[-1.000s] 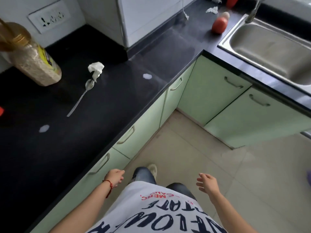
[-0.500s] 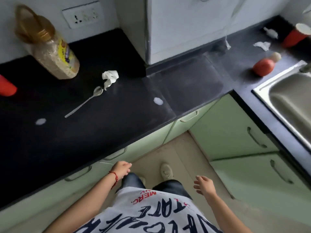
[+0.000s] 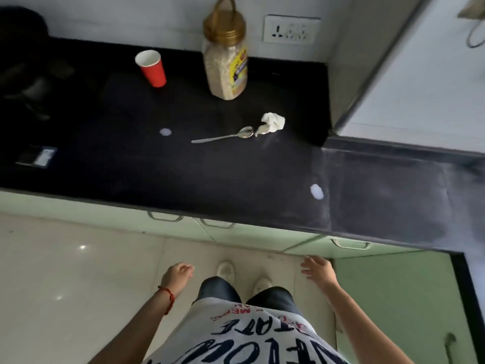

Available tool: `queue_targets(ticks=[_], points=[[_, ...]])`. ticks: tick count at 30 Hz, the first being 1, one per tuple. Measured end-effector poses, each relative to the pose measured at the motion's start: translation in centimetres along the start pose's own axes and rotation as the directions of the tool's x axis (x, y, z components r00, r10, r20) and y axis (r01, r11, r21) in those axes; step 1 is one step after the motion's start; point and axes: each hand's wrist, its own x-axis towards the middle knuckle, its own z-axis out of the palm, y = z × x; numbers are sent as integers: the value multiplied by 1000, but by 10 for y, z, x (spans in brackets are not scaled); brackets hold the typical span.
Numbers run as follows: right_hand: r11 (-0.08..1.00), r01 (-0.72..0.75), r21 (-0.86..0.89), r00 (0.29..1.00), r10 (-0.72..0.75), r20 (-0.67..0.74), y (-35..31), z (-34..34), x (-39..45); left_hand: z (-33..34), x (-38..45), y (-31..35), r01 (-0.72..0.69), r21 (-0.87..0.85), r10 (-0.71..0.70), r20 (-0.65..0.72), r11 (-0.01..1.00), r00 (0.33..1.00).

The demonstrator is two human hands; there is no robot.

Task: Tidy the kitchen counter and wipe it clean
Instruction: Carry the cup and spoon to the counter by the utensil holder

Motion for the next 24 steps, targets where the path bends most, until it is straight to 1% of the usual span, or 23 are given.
queue_targets(ticks=[2,3,5,6,7,8,9,10,11,12,13,15,16,18,20,22,24], points=[[999,11,-53,996,-6,90,-18,11,-11,-6,-6,6,-59,33,60,-51,998,997],[994,24,-108,984,-4,180,-29,14,-20,-9,-9,11,-108,53,112,-92,993,989],[956,131,-261,915,-15,404,-58,19,-40,-15,-14,25,-257,78,267,-180,963,947],[939,202,-277,871,-43,489,-75,21,-48,-19,-18,35,-343,93,356,-234,935,905],[937,254,-241,839,-89,537,-94,25,-56,-24,-20,46,-425,128,444,-298,896,845],[937,300,-178,824,-160,544,-114,31,-60,-28,-20,56,-488,179,519,-357,854,777],[934,341,-109,824,-241,513,-136,38,-62,-32,-16,64,-537,233,583,-402,811,706],[920,389,-57,831,-323,452,-158,46,-61,-35,-11,74,-569,285,634,-420,771,649],[896,442,-29,833,-399,383,-179,54,-56,-38,-5,85,-578,340,670,-416,742,615],[869,495,-16,828,-466,312,-198,63,-50,-41,2,94,-563,404,693,-383,721,611],[845,534,-23,823,-514,240,-215,72,-41,-41,11,100,-535,481,709,-337,695,619],[819,566,-91,823,-556,114,-246,88,-28,-41,31,104,-459,605,700,-244,651,671],[806,576,-136,817,-572,69,-258,94,-22,-41,39,104,-425,638,677,-212,642,705],[785,563,-259,814,-581,8,-283,105,-15,-41,49,97,-380,697,653,-166,608,739],[763,554,-333,803,-595,-30,-302,114,-4,-43,51,93,-377,719,652,-139,584,746],[764,544,-347,802,-595,-51,-315,124,13,-42,51,93,-397,702,659,-137,591,740],[751,517,-411,812,-582,-41,-323,134,30,-42,54,92,-412,689,676,-155,597,721]])
